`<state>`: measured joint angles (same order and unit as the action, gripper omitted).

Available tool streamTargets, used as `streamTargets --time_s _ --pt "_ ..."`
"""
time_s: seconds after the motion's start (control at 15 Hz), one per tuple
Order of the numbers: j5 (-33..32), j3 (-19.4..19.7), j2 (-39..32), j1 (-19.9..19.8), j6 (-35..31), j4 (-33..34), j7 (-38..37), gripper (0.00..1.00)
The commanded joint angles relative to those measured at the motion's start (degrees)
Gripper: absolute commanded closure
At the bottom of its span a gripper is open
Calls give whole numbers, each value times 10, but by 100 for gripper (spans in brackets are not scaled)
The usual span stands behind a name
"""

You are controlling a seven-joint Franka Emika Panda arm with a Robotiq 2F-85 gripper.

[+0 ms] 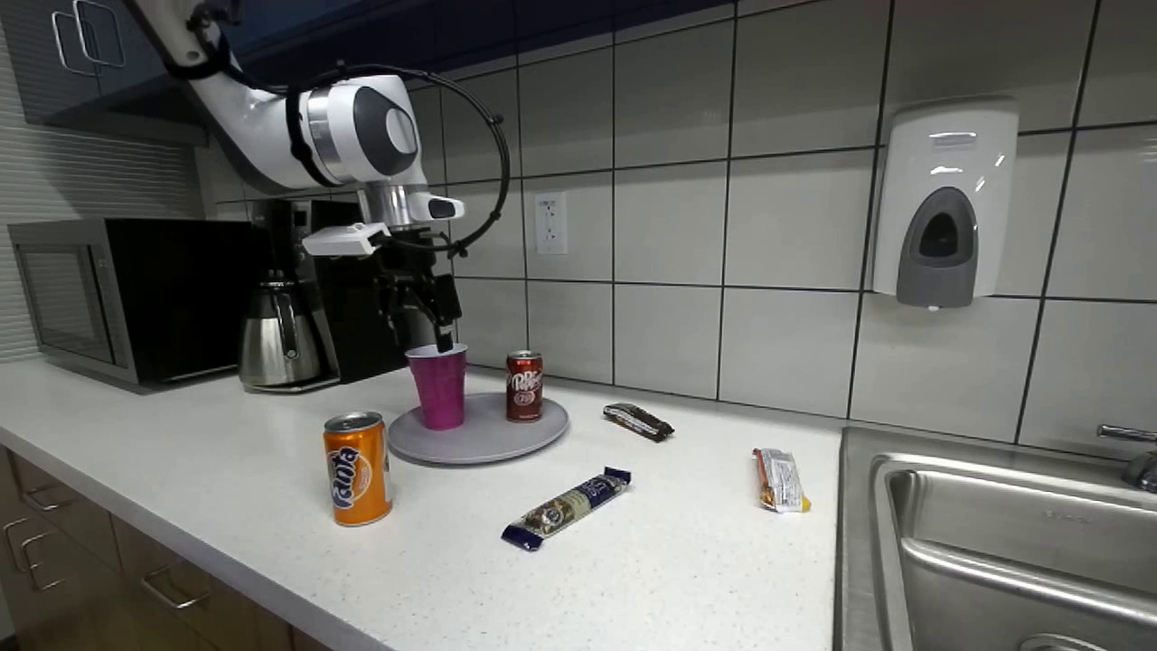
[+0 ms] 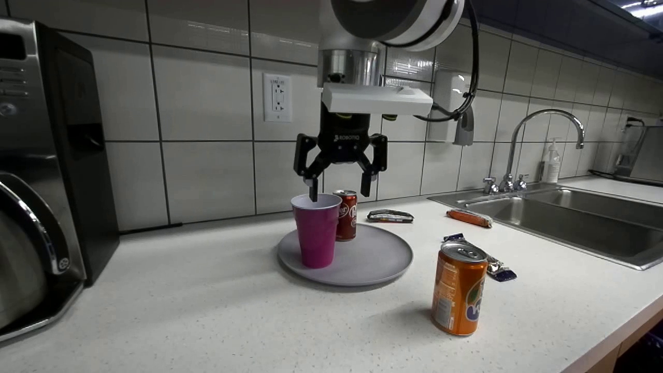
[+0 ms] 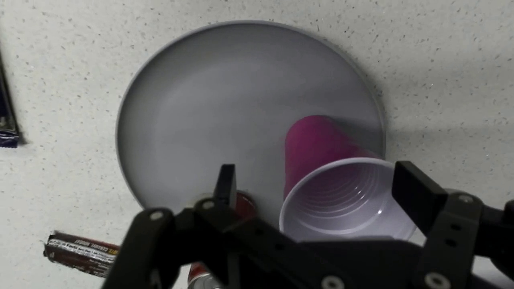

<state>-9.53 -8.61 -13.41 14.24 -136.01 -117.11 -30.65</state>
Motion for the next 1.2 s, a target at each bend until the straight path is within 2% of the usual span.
streamTargets --time_s 0.0,0.93,1.0,1.13 --pt "-13 21 -29 13 30 46 -30 0" --pt "4 48 -80 16 43 97 -33 0" --pt "5 48 -81 16 43 97 -32 17" --pt "5 49 -82 17 43 99 -33 34"
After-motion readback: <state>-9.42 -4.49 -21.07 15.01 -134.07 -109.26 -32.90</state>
